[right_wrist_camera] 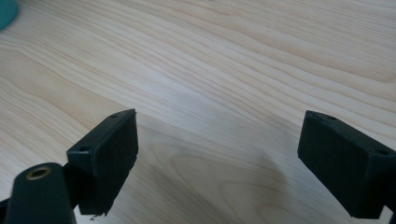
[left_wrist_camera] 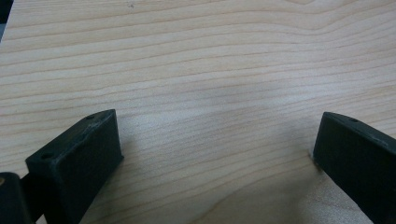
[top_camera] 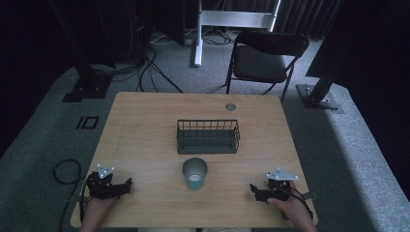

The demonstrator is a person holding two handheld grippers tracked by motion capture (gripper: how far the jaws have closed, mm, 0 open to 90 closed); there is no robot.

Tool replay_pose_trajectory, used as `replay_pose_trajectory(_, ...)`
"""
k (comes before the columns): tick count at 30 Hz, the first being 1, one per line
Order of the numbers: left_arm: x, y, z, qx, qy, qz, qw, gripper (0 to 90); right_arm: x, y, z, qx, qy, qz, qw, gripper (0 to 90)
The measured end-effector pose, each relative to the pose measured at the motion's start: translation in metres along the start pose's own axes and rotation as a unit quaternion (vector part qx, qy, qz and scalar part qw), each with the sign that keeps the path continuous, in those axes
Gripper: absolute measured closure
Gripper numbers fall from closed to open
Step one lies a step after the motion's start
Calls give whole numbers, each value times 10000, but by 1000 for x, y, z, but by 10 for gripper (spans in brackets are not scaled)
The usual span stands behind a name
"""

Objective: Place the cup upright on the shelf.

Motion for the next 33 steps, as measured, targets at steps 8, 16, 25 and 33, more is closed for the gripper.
replay_pose_trajectory(8,0,0,0,0,1,0,10000,15,15,-10,-6,-101,-248,121,9996,119)
replay_pose_trajectory(16,0,0,0,0,1,1,10000,15,32,-20,-12,-198,-486,256,9983,119)
replay_pose_trajectory(25,0,0,0,-2,2,3,10000,15,56,-30,-20,-285,-836,472,9950,120)
replay_pose_trajectory(33,0,0,0,-3,2,1,10000,15,78,-38,-26,-412,-1171,683,9899,119)
Point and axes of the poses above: each handheld gripper's, and its own axes: z roughly backward along the jaws, y roughly out of its underside, x roughly to its left, the point moved 1 cm from there along -z, roughly forward along the jaws, and after that the axes turned 6 degrees about y, right-handed, at the moved point
